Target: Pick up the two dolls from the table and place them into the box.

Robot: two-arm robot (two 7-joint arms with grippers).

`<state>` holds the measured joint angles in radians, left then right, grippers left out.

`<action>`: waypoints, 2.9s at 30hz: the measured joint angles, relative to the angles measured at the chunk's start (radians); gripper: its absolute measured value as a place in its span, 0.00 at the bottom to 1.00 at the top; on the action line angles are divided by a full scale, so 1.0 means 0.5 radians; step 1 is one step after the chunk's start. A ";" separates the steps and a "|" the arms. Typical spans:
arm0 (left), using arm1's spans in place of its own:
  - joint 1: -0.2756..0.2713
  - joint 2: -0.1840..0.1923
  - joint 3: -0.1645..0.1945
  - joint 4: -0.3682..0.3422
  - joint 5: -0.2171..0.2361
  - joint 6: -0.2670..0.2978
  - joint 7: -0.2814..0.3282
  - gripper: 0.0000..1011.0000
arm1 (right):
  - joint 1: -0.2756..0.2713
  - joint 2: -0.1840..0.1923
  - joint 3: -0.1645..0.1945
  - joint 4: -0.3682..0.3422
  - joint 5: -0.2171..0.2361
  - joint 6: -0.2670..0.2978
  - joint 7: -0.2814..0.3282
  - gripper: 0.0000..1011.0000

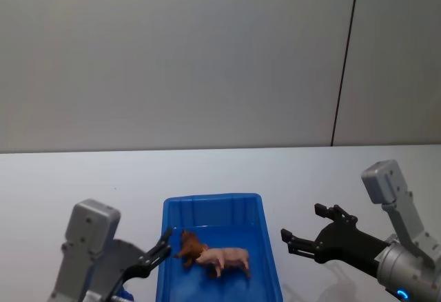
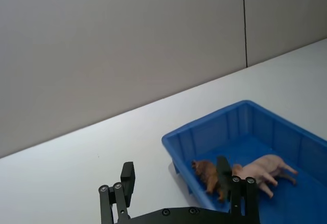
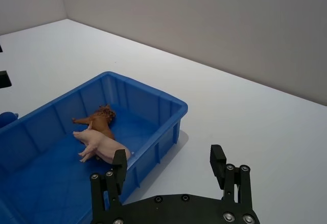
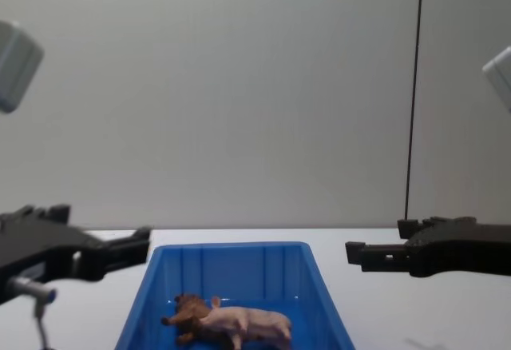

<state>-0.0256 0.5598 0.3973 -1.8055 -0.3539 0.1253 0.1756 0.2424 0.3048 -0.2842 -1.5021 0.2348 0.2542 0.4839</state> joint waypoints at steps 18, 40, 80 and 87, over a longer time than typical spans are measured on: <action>0.175 0.115 -0.057 0.040 -0.172 -0.020 0.066 0.99 | -0.008 0.009 0.004 -0.008 0.003 -0.006 0.000 0.99; 0.202 0.090 -0.079 0.246 -0.235 -0.058 -0.103 0.99 | -0.011 0.011 0.005 -0.010 0.003 -0.007 0.000 0.99; 0.074 0.022 -0.135 0.308 -0.089 -0.047 -0.365 0.48 | -0.011 0.011 0.005 -0.010 0.002 -0.007 0.000 0.99; -0.060 -0.047 -0.139 0.293 0.055 -0.058 -0.462 0.43 | -0.011 0.011 0.005 -0.010 0.002 -0.007 0.000 0.99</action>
<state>-0.0558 0.5361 0.3276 -1.6593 -0.3266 0.0963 -0.0555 0.2369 0.3104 -0.2816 -1.5071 0.2360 0.2506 0.4838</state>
